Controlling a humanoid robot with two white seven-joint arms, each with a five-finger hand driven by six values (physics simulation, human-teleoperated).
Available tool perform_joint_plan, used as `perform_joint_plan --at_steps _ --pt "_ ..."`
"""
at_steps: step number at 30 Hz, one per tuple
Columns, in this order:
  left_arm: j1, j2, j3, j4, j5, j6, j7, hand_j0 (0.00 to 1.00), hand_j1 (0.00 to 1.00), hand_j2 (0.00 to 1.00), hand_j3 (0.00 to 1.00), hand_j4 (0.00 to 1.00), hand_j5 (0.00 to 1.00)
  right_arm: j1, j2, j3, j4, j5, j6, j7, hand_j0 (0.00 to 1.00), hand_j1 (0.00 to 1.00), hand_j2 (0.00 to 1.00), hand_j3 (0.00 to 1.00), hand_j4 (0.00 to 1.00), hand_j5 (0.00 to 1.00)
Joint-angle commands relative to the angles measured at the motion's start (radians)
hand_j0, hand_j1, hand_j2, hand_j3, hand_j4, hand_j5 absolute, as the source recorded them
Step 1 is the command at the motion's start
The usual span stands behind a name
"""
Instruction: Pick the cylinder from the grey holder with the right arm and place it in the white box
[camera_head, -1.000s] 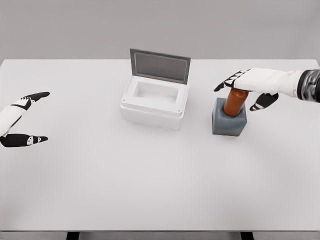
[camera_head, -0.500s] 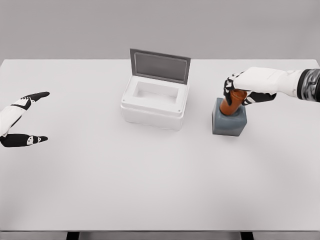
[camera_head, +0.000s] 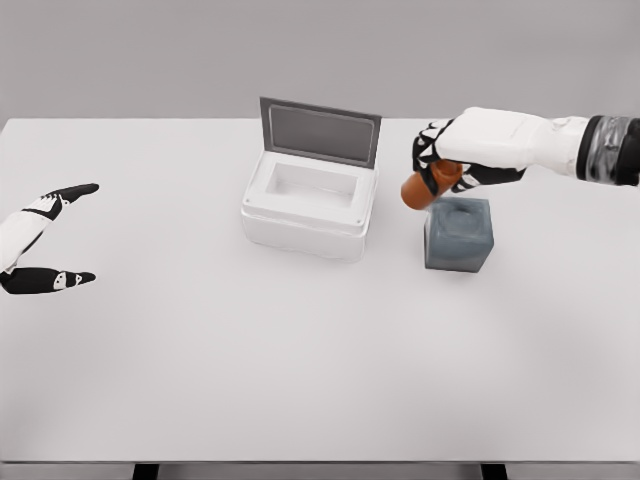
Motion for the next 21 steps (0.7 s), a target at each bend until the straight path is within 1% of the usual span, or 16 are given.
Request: perform_joint_plan --at_steps 1,4,5,7,10,12,14,17,21 --pt "0.000 0.001 0.001 0.000 0.006 0.001 0.000 1.00 1.00 1.00 1.00 1.00 1.00 0.000 0.039 -0.004 0.001 -0.002 0.004 -0.001 0.27 0.27 0.27 0.27 0.27 0.27" --pt "0.000 0.001 0.001 0.000 0.006 0.001 0.000 1.00 1.00 1.00 1.00 1.00 1.00 -0.017 0.074 -0.004 0.012 0.000 0.006 -0.001 0.27 0.27 0.27 0.27 0.27 0.27" --pt "0.000 0.003 0.001 0.000 0.008 0.001 0.000 1.00 1.00 1.00 1.00 1.00 1.00 -0.031 0.091 -0.004 0.027 0.000 0.007 -0.001 0.27 0.27 0.27 0.27 0.27 0.27" --pt "0.000 0.003 0.001 0.000 0.006 0.001 0.000 1.00 1.00 1.00 1.00 1.00 1.00 -0.037 0.127 -0.002 0.063 0.001 0.004 -0.001 0.27 0.27 0.27 0.27 0.27 0.27" --pt "0.000 0.003 0.001 0.000 0.006 0.001 0.000 1.00 1.00 1.00 1.00 1.00 1.00 -0.038 0.165 -0.002 0.070 0.038 0.009 -0.001 0.27 0.27 0.27 0.27 0.27 0.27" --pt "0.000 0.003 0.001 0.000 0.006 0.001 0.000 1.00 1.00 1.00 1.00 1.00 1.00 -0.038 0.188 -0.002 0.098 0.044 0.007 -0.001 0.27 0.27 0.27 0.27 0.27 0.27" --pt "0.000 0.003 0.001 0.000 0.006 0.001 0.000 1.00 1.00 1.00 1.00 1.00 1.00 -0.049 0.194 -0.002 0.110 0.046 0.007 -0.001 0.27 0.27 0.27 0.27 0.27 0.27" --pt "0.000 0.003 0.001 0.000 0.008 0.001 0.000 1.00 1.00 1.00 1.00 1.00 1.00 -0.051 0.236 -0.001 0.147 0.086 0.004 -0.001 0.27 0.27 0.27 0.27 0.27 0.27" --pt "0.000 0.003 0.001 0.000 0.006 0.001 0.000 1.00 1.00 1.00 1.00 1.00 1.00 -0.052 0.251 0.002 0.159 0.107 0.004 -0.001 0.28 0.28 0.28 0.28 0.28 0.28"
